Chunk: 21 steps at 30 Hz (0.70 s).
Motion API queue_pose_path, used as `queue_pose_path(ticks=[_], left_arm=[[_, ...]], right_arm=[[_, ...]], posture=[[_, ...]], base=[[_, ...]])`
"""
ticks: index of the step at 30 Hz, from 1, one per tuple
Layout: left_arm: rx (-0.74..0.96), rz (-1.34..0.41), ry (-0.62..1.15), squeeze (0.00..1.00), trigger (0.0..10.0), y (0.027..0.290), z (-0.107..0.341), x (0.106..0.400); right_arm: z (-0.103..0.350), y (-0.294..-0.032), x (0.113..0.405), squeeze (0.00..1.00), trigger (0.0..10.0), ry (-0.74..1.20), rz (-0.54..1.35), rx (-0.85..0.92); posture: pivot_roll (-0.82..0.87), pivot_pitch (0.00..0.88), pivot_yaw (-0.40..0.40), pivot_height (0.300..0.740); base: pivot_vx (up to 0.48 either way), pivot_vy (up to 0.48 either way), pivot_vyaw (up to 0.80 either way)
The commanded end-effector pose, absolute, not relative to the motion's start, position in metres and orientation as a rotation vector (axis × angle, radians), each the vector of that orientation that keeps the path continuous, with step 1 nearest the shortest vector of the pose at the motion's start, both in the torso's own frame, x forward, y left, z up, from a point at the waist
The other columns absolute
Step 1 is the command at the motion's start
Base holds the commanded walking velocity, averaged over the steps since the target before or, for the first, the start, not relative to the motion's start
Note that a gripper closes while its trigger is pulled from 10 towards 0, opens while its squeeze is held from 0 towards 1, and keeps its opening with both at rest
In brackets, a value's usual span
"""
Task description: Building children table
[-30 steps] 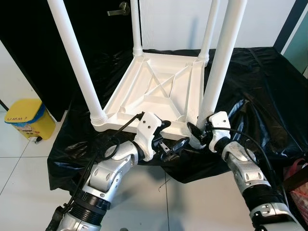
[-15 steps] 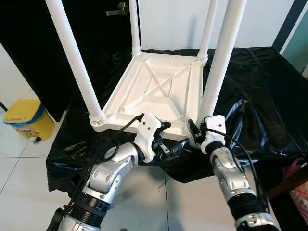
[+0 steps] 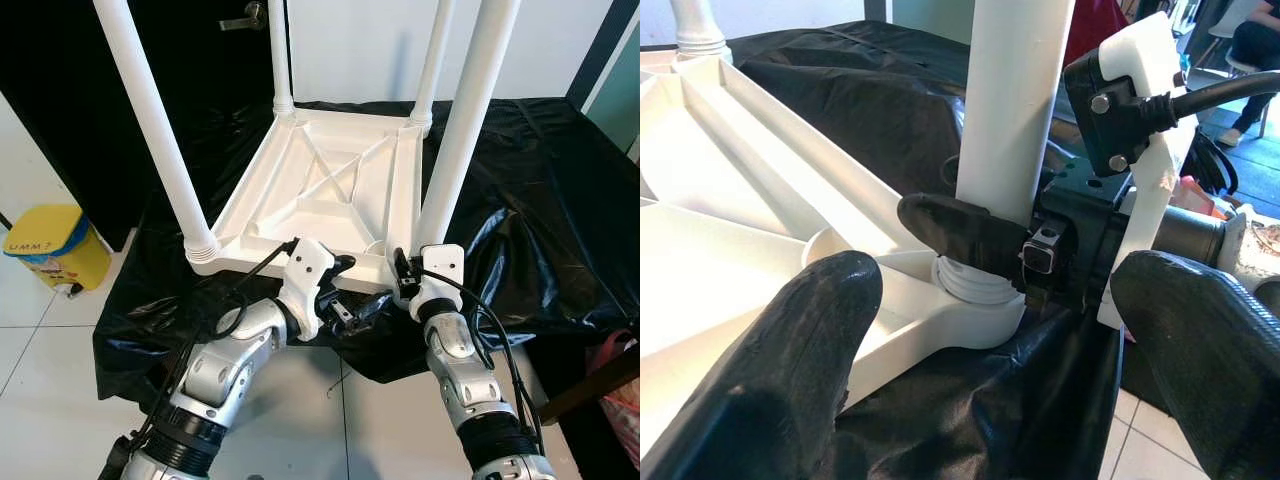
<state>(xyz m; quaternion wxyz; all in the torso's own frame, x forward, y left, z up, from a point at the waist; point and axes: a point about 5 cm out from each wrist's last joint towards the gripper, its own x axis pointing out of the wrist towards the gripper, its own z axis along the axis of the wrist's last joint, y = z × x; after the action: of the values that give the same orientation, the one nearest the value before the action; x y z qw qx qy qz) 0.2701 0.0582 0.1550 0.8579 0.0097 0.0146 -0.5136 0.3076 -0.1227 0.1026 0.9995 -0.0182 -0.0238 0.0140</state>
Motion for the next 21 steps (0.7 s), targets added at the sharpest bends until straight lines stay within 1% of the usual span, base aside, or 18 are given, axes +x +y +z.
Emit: queue_pose_path(ticks=[1,7,12,14,19,20,21], left_arm=[[0.025,-1.091,0.049,0.0,10.0,0.059,0.15,0.266],[0.018,-1.069,0.054,0.0,10.0,0.061,0.147,0.265],[0.018,-1.072,0.055,0.0,10.0,0.063,0.149,0.264],[0.027,-1.068,0.054,0.0,10.0,0.067,0.15,0.263],[0.033,-1.064,0.054,0.0,10.0,0.069,0.15,0.262],[0.045,-1.051,0.054,0.0,10.0,0.071,0.149,0.263],[0.045,-1.051,0.054,0.0,10.0,0.071,0.149,0.263]], right_arm=[[0.088,-0.118,0.299,1.0,10.0,0.019,0.061,-0.062],[0.096,-0.117,0.295,1.0,10.0,-0.028,0.099,-0.072],[0.099,-0.127,0.294,1.0,10.0,-0.045,0.094,-0.077],[0.101,-0.134,0.292,1.0,10.0,-0.069,0.134,-0.09],[0.099,-0.142,0.291,1.0,10.0,-0.056,0.123,-0.122],[0.098,-0.148,0.291,0.0,10.0,-0.043,0.116,-0.15],[0.098,-0.148,0.291,0.0,10.0,-0.043,0.116,-0.15]], posture=[[0.0,0.0,-0.018,0.74],[0.0,0.0,-0.016,0.74],[0.0,0.0,-0.012,0.74],[0.0,0.002,-0.008,0.74],[0.0,0.012,-0.008,0.74],[0.0,0.024,-0.009,0.74],[0.0,0.024,-0.009,0.74]], base=[[0.0,0.0,0.0],[0.0,0.0,0.0],[0.0,0.0,0.0],[0.0,0.0,0.0],[0.0,0.0,0.0],[0.0,0.0,0.0],[0.0,0.0,0.0]])
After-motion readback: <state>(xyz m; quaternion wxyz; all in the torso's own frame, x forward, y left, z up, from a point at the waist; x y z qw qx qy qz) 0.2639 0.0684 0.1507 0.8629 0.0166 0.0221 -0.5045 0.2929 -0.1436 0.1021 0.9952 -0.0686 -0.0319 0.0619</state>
